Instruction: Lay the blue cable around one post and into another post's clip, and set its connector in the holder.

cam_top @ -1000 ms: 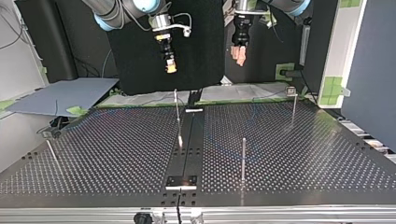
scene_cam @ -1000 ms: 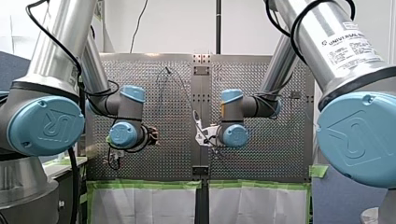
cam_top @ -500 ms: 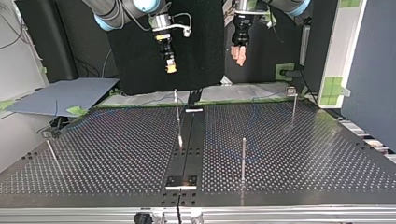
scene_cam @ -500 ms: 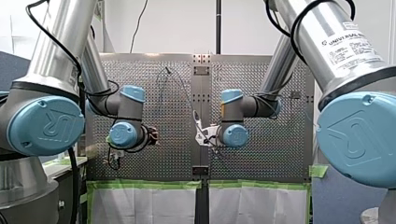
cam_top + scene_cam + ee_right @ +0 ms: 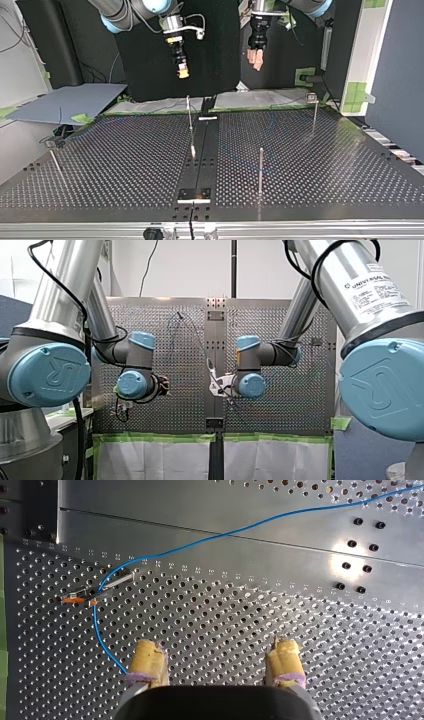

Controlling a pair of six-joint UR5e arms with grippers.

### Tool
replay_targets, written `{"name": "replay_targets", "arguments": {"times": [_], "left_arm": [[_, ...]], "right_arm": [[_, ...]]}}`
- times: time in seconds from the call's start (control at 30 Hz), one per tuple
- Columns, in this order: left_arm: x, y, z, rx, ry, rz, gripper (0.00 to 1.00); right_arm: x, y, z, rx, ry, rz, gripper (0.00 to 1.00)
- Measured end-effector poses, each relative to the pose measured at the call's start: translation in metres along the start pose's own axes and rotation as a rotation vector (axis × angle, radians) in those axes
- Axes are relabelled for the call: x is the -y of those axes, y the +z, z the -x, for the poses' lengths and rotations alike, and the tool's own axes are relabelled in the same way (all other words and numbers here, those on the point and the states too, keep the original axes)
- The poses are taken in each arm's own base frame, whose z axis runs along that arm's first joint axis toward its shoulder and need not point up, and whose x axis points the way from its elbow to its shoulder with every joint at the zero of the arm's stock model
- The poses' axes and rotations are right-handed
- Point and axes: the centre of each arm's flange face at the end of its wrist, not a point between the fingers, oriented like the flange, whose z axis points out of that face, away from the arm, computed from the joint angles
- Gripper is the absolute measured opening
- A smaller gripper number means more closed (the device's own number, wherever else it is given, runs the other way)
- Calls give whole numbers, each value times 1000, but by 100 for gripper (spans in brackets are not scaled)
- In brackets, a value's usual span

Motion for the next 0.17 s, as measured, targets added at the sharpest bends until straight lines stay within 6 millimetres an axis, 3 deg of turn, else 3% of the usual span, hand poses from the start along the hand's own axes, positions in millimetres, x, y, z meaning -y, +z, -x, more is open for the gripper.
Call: {"name": "replay_targets", "arguments": {"times": [0.17], "left_arm": [[0,0,0,0,0,0,100]], "right_arm": [[0,0,0,0,0,0,98]]}}
